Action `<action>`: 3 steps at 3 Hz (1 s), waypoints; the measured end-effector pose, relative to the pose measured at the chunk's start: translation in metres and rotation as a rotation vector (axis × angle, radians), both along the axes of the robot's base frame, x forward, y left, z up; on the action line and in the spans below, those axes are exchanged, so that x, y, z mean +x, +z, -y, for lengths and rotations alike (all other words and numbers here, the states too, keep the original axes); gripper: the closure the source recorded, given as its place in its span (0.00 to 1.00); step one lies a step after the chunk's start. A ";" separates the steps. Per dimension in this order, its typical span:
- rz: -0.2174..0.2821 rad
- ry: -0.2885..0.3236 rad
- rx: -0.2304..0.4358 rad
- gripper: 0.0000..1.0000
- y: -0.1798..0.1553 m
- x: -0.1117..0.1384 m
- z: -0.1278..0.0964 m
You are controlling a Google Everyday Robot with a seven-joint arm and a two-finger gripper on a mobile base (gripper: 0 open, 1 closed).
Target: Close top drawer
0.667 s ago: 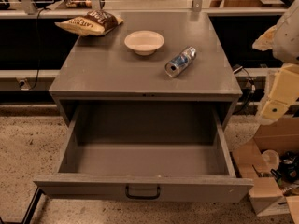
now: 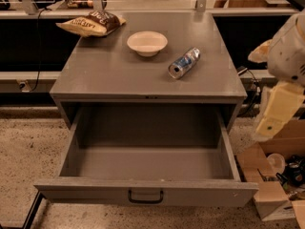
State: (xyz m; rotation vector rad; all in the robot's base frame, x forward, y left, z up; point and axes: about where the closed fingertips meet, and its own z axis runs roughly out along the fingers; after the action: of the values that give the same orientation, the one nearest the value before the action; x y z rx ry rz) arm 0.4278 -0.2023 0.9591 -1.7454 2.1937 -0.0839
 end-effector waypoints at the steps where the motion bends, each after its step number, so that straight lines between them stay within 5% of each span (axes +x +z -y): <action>1: 0.038 0.090 0.079 0.00 -0.032 -0.029 -0.038; 2: 0.033 0.156 0.223 0.00 -0.098 -0.051 -0.066; 3: 0.035 0.159 0.384 0.00 -0.169 -0.069 -0.084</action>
Offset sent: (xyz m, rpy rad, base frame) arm -0.0792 0.1372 -0.2617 0.6459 -0.0408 0.2434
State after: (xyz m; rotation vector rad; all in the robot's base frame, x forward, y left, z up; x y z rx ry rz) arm 0.3592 -0.1186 0.7903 -1.6707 1.8846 0.3213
